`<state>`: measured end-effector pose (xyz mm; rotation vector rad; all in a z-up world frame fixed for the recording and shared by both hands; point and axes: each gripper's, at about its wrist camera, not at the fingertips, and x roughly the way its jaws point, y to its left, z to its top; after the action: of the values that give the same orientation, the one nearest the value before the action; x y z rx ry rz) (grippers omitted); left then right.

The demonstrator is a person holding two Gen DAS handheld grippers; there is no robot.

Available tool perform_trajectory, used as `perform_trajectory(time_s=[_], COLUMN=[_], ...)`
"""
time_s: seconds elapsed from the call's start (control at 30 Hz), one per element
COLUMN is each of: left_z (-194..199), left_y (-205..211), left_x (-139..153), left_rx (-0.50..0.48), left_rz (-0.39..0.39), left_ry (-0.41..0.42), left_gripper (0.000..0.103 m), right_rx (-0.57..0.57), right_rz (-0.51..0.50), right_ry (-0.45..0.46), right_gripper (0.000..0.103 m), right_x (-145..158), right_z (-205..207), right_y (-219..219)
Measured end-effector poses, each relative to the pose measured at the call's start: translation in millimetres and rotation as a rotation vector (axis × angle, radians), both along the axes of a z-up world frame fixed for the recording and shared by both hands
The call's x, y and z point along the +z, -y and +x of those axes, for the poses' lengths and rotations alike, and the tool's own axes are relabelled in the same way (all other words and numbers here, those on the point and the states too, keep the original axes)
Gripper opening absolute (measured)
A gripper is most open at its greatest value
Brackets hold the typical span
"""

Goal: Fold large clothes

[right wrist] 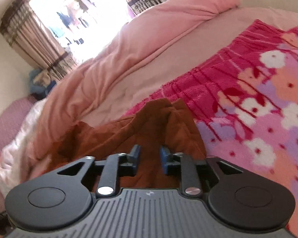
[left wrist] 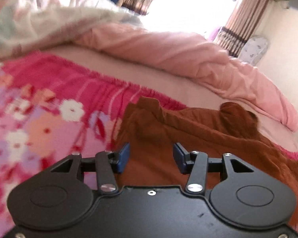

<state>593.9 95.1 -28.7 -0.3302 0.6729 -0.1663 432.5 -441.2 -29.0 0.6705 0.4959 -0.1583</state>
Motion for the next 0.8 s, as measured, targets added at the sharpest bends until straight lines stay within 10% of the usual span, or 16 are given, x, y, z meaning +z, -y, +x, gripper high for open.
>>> perform_trajectory(time_s=[0.13, 0.47, 0.8], left_z=[-74, -102, -76], left_y=[-18, -44, -34], left_x=[-1, -79, -79], left_rx=[0.03, 0.183, 0.227], left_rz=[-0.161, -0.66, -0.692], left_ry=[-0.013, -0.192, -0.146], left_gripper=[0.052, 0.054, 0.057], right_rx=[0.029, -0.077, -0.145], right_rz=[0.113, 0.494, 0.608], right_ry=[0.059, 0.037, 0.119], right_gripper=[0.067, 0.067, 0.075], right_x=[-7, -91, -101], right_z=[-69, -100, -70], right_y=[-2, 15, 27])
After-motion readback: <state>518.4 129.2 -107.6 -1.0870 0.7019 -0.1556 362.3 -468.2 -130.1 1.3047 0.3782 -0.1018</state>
